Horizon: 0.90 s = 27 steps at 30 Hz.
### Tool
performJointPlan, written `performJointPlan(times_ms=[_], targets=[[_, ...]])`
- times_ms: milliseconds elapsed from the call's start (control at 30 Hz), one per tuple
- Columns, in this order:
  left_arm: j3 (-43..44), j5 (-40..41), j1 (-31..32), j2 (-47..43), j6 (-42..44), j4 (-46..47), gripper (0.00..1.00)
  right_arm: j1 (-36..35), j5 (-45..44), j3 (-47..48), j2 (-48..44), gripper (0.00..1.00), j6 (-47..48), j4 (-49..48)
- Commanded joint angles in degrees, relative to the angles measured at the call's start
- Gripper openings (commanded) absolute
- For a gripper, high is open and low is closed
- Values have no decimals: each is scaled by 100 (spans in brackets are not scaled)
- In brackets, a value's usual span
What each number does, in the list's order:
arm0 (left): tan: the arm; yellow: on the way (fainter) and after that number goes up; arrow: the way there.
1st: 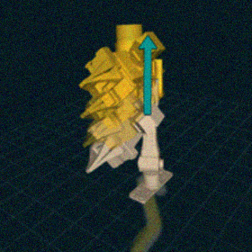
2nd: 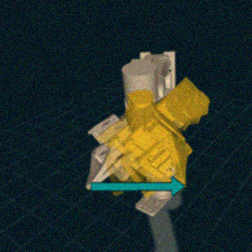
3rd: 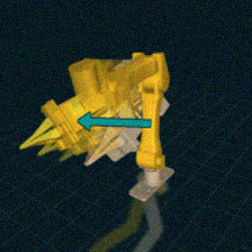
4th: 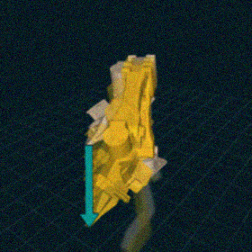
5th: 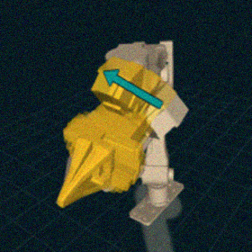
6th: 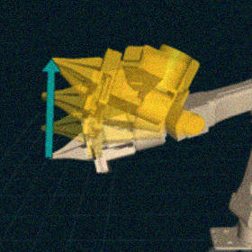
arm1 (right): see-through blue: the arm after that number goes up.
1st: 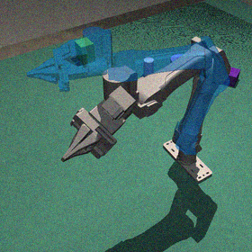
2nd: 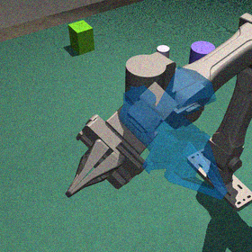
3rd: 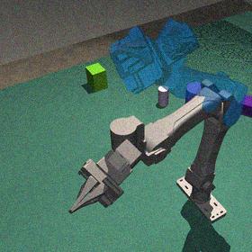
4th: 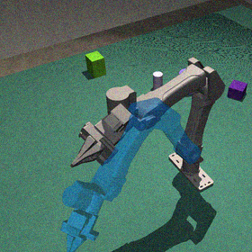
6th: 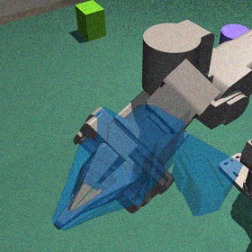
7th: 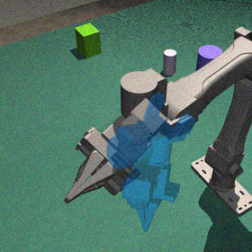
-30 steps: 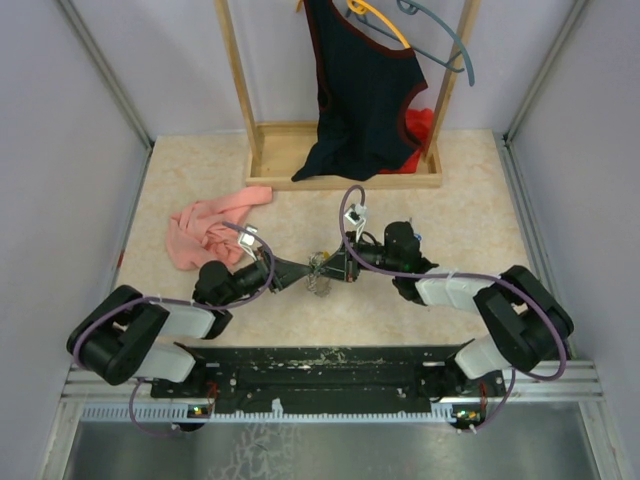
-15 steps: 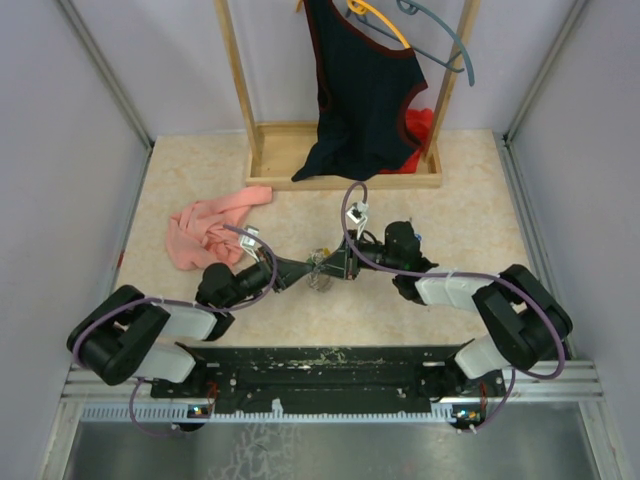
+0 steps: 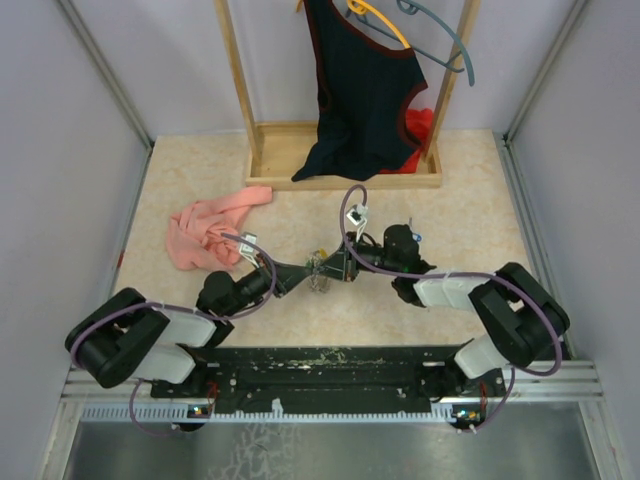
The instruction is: Put the keys on the keyring
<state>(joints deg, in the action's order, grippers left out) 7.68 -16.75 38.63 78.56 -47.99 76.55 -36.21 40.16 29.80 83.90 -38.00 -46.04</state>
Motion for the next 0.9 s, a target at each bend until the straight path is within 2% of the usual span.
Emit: performJointPlan(times_ms=[0, 400, 633, 867], targets=[[-14, 40, 293, -223, -121, 1019, 1, -28, -342, -78, 184, 14, -76, -538], [39, 706, 634, 227, -91, 1694, 1, -97, -44, -236, 618, 13, -566, -1323], [-16, 1028, 826, 377, 70, 1836, 1, -89, 83, -238, 738, 0, -685, -1723], [-201, 1093, 830, 456, 148, 1898, 9, -38, 121, -199, 556, 0, -375, -1545]])
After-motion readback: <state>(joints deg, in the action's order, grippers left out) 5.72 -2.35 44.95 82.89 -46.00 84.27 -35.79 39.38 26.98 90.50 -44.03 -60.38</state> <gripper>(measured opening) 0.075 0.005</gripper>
